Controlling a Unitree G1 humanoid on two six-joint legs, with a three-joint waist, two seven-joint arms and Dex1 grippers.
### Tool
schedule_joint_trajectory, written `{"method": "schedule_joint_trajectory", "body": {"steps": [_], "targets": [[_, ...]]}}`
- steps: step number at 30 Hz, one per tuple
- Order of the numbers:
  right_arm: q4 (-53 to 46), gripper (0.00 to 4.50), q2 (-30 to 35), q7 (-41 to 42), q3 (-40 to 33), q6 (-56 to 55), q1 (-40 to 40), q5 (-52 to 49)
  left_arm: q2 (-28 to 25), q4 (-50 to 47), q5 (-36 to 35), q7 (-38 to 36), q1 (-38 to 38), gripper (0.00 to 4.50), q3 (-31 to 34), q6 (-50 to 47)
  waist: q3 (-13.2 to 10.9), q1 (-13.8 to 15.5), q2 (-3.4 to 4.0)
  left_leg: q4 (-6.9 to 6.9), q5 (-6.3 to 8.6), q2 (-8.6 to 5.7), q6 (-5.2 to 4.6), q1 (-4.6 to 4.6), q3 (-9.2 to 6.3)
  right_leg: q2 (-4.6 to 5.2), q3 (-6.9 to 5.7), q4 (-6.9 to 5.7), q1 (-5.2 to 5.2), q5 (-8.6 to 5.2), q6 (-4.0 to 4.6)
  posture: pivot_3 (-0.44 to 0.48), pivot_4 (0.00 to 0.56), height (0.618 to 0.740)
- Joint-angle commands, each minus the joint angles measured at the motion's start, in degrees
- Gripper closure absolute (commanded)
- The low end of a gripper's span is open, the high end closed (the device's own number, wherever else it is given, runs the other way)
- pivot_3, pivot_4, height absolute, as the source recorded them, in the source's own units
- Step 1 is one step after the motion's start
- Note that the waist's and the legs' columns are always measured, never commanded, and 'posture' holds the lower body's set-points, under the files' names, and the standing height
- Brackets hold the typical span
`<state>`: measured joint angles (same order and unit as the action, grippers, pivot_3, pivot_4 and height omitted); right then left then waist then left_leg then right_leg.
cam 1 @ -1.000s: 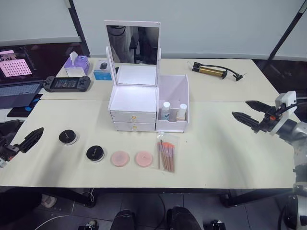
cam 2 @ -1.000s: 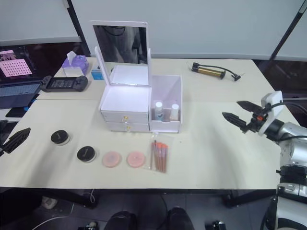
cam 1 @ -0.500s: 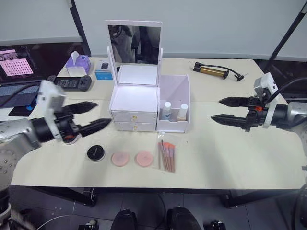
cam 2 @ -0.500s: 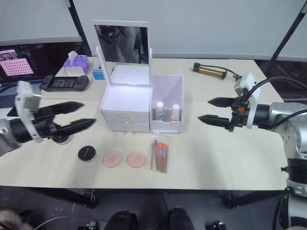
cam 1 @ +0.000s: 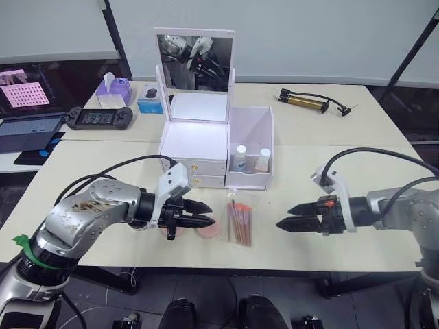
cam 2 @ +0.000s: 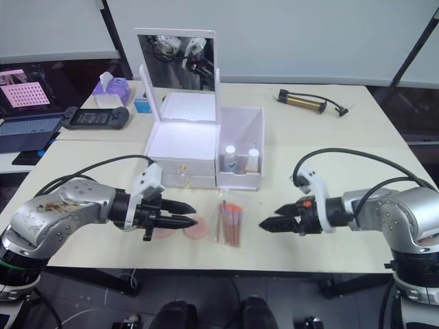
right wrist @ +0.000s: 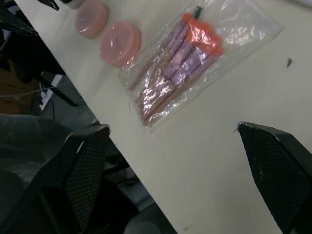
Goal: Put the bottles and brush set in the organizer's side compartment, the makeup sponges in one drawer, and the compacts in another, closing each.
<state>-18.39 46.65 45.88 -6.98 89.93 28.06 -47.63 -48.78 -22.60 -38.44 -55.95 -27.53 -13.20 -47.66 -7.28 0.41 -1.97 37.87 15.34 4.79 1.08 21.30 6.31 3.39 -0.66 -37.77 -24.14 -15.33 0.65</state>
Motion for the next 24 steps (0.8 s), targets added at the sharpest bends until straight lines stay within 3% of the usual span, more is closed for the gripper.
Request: {"method": "schedule_joint_trajectory", "body": {"steps": [1, 3, 11, 17, 24], "targets": [[7.4, 0.00, -8.5, -9.7, -0.9, 2.6, 4.2, -2.9, 6.0, 3.7, 8.4, 3.0, -1.7, 3.94, -6.8, 3.8, 0.0, 0.1, -0.02, 0.01, -0.02, -0.06, -0.04, 0.00, -0.05, -0.02, 0.04, 0.02, 0.02, 0.03, -0.05, 0.000, 0.150, 0.689], [12.9, 0.00, -11.9, -14.3, -1.3, 2.6, 5.2, -5.6, 9.8, 5.7, 10.1, 5.6, -1.2, 4.48, -7.0, 4.3, 0.0, 0.1, -0.02, 0.01, -0.02, -0.08, -0.05, 0.06, -0.06, -0.01, 0.05, 0.04, 0.00, 0.05, -0.05, 0.000, 0.150, 0.689], [24.0, 0.00, -17.0, -26.3, 0.0, 2.6, 6.2, -10.6, 15.1, 6.7, 15.6, 8.1, -0.2, 4.48, -9.6, 4.0, 0.0, 0.1, -0.02, 0.02, -0.03, -0.10, -0.11, 0.16, -0.08, 0.03, 0.02, 0.06, -0.05, 0.09, -0.08, 0.000, 0.150, 0.689], [27.2, 0.00, -22.0, -31.1, -0.2, 2.6, 6.4, -14.3, 16.2, 9.0, 21.6, 12.6, 0.8, 4.48, -10.9, 2.6, 0.1, -1.0, -0.04, 0.01, -0.03, -0.02, -0.12, 0.09, -0.16, -0.06, 0.02, 0.04, 0.02, 0.07, -0.09, 0.000, 0.150, 0.689], [29.9, 0.00, -28.2, -34.5, -1.4, 2.6, 7.2, -16.1, 18.7, 9.2, 23.4, 14.8, 0.7, 4.48, -10.6, -0.2, 0.2, -1.6, -0.01, -0.04, -0.03, 0.04, -0.11, 0.05, -0.17, -0.14, 0.07, -0.07, -0.02, 0.07, -0.10, 0.000, 0.150, 0.689]]}}
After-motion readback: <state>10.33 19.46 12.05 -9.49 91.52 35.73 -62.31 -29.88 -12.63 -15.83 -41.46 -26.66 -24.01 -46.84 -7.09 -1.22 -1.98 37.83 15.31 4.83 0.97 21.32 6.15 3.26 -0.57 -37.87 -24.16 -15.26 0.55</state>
